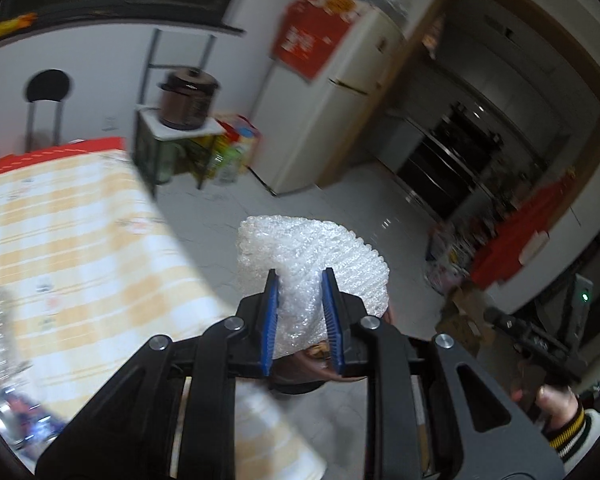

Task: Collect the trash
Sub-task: 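Carry the paper bag over the brown bin and open the right gripper, then move the left gripper over the brown bin and release the foam netting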

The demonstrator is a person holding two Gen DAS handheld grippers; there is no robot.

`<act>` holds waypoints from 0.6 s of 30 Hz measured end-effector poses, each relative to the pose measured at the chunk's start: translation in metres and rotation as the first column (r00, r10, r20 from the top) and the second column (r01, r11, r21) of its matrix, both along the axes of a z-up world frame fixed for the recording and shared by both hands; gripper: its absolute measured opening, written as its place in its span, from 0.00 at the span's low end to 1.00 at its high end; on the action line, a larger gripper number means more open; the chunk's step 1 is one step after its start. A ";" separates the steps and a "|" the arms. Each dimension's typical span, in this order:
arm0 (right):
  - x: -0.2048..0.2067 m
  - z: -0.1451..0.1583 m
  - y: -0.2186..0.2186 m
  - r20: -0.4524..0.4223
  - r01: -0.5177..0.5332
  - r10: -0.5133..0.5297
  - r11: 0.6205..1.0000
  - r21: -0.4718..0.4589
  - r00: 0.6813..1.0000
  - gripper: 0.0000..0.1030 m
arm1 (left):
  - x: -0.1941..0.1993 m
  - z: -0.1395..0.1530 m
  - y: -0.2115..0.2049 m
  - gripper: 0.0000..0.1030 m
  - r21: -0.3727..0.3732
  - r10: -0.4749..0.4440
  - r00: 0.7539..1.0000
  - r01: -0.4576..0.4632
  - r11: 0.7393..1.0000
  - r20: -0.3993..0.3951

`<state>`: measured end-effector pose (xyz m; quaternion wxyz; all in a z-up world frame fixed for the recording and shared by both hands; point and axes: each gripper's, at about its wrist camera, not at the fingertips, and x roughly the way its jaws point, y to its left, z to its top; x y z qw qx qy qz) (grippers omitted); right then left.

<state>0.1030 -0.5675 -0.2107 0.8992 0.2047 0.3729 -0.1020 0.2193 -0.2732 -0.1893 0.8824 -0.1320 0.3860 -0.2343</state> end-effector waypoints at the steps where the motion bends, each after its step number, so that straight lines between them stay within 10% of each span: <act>1: -0.003 -0.002 -0.005 -0.007 0.009 -0.009 1.000 -0.001 1.000 0.95 | 0.009 -0.004 -0.014 0.24 -0.001 -0.016 1.000 0.016 1.000 -0.008; 5: -0.020 -0.008 -0.021 -0.031 0.043 -0.043 0.999 -0.002 0.999 0.95 | 0.038 -0.020 -0.062 0.27 0.000 -0.055 0.998 0.055 0.998 -0.018; 11: -0.037 -0.006 -0.034 -0.034 0.082 -0.082 0.997 -0.008 0.996 0.95 | 0.054 -0.019 -0.113 0.75 0.027 -0.139 0.990 0.138 0.990 0.032; 18: -0.030 -0.006 -0.020 -0.003 0.058 -0.058 0.998 0.034 0.998 0.95 | 0.039 0.011 -0.065 0.86 0.049 -0.051 0.994 0.046 0.998 0.096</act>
